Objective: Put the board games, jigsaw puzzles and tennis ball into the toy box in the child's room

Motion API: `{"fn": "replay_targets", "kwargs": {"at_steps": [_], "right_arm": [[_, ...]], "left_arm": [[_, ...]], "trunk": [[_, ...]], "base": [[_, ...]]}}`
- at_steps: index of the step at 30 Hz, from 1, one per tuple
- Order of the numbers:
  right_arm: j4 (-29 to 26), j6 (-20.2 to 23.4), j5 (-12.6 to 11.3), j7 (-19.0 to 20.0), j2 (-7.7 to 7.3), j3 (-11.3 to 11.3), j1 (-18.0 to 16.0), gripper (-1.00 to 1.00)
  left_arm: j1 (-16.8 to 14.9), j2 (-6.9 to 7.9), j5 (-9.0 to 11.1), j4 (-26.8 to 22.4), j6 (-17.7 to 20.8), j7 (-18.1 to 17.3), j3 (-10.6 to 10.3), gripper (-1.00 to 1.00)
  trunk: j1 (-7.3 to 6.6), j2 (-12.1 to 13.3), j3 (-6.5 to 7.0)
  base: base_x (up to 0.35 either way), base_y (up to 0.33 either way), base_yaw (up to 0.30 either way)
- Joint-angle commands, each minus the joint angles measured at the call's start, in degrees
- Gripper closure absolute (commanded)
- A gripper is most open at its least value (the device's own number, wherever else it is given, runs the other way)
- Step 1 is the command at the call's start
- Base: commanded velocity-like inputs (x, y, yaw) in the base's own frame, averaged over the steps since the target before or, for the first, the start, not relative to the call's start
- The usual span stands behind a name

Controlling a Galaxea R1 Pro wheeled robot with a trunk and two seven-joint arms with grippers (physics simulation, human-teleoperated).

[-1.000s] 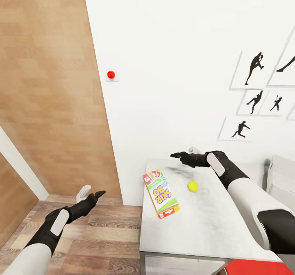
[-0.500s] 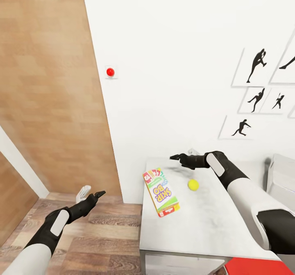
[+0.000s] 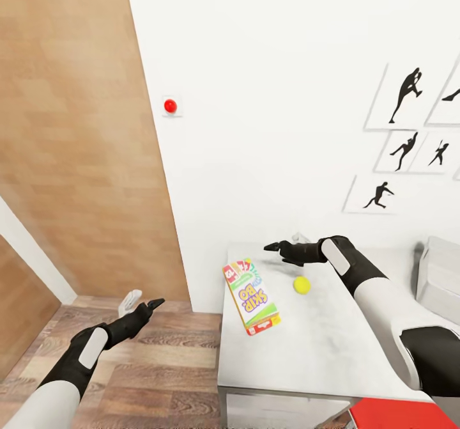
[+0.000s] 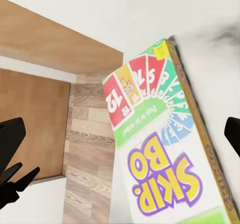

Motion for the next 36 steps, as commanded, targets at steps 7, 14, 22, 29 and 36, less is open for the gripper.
{"fn": "replay_targets", "kwargs": {"at_steps": [7,14,22,29,36], "right_arm": [[-0.01,0.18,0.32,0.43,-0.06,0.25,-0.1,-1.0],[-0.01,0.25,0.34,0.44,-0.03,0.21,-0.2,-1.0],[-0.12,0.28,0.39,0.44,0.02,0.17,-0.3,-1.0],[-0.28,0.24,0.41,0.47,0.38,0.19,-0.32,-1.0],[-0.68,0.21,0.46,0.61,0.79,0.23,-0.33,-1.0]], "left_arm": [[-0.04,-0.11,0.13,-0.02,0.46,-0.09,0.2,-1.0],[-0.03,-0.14,0.1,-0.02,0.46,-0.08,0.18,-1.0],[-0.02,0.12,0.03,-0.02,0.46,-0.08,0.18,-1.0],[-0.02,0.02,0.09,-0.02,0.45,-0.12,0.12,-1.0],[0.11,-0.33,0.22,0.02,0.36,-0.19,-0.14,-1.0]], "trunk": [[0.03,-0.13,-0.77],[0.03,-0.13,-1.42],[0.03,-0.13,-2.17],[0.03,-0.13,-2.82],[0.03,-0.13,-3.48]], "base": [[0.0,0.0,0.0],[0.0,0.0,0.0],[0.0,0.0,0.0],[0.0,0.0,0.0],[0.0,0.0,0.0]]}}
